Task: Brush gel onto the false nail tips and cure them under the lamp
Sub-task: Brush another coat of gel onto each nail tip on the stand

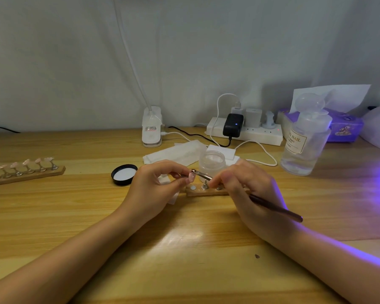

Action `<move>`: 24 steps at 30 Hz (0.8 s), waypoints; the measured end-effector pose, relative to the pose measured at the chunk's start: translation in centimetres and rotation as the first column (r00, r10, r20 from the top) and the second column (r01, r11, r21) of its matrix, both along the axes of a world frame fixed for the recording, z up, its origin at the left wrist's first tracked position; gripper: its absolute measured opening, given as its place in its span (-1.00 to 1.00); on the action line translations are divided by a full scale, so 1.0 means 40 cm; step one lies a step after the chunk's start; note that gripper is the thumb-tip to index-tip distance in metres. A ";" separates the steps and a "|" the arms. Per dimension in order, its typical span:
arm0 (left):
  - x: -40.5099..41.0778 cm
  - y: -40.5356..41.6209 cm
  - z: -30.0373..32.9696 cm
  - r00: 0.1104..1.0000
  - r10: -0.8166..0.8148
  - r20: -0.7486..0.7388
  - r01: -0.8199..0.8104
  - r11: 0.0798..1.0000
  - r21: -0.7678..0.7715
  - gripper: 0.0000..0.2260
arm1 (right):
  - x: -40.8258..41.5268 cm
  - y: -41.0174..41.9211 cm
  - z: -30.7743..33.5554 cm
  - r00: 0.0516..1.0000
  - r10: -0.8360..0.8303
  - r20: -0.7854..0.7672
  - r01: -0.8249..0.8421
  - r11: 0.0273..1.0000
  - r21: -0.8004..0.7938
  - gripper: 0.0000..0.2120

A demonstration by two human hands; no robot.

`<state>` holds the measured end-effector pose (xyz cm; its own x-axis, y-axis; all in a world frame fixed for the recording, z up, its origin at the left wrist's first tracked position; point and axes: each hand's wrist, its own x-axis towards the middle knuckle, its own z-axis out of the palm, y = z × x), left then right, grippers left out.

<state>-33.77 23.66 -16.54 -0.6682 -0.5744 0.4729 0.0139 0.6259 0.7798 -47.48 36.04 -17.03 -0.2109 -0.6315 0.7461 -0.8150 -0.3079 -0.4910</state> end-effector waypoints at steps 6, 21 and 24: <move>0.000 0.002 0.002 1.000 -0.007 -0.004 0.007 1.000 0.010 -0.88 | -0.005 0.005 0.008 0.981 -0.035 0.190 0.025 0.998 0.056 -0.70; 0.001 0.002 0.002 1.000 -0.008 -0.003 0.008 1.000 0.014 -0.88 | -0.002 0.006 0.006 0.994 -0.025 0.102 0.023 1.000 0.013 -0.67; -0.001 -0.001 0.000 1.000 0.001 -0.005 -0.001 1.000 0.015 -0.93 | 0.005 0.010 -0.001 0.997 0.011 -0.075 -0.013 1.000 -0.028 -0.57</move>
<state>-33.79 23.60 -16.53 -0.6652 -0.5820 0.4677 0.0173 0.6142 0.7889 -47.29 36.42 -17.05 -0.1467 -0.6118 0.7773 -0.8453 -0.3306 -0.4198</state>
